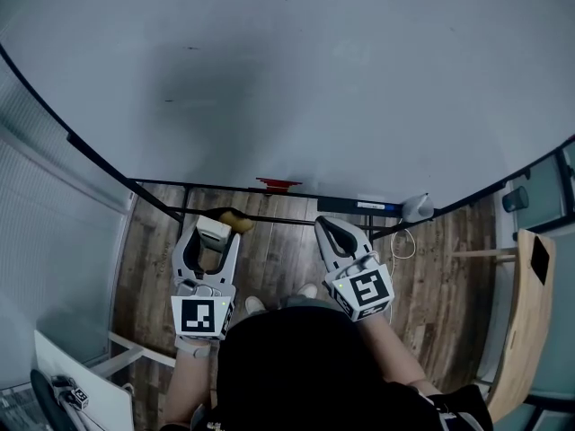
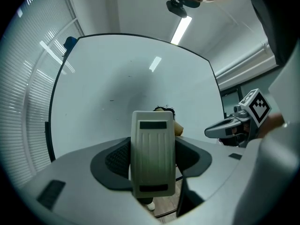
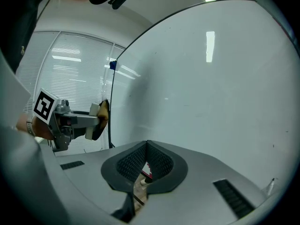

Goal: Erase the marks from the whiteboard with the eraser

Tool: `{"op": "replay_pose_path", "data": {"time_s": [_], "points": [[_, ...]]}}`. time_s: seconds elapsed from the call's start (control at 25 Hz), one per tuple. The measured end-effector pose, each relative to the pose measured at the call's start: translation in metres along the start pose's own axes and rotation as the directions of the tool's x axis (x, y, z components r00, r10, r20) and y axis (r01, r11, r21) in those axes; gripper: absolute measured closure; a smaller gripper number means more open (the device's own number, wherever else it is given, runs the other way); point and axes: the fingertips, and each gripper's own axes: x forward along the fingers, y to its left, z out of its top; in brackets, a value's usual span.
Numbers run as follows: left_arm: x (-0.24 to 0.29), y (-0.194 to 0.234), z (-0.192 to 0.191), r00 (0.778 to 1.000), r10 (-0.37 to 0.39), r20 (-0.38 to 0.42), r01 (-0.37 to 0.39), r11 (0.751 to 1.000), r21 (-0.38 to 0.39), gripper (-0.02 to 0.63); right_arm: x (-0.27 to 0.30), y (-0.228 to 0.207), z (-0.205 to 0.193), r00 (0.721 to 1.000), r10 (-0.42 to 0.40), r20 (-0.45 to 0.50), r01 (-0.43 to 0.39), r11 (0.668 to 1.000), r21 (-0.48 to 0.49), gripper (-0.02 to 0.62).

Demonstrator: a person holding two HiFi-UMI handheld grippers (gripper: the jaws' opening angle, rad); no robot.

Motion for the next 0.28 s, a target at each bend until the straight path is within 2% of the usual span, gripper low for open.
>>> {"op": "replay_pose_path", "data": {"time_s": [0.28], "points": [[0.01,0.0027,-0.0016,1.0,0.019,-0.016,-0.019,1.0,-0.024,0.347,-0.0003,-0.01,-0.0009,1.0,-0.014,0.003,0.014,1.0,0.009,0.568]]}}
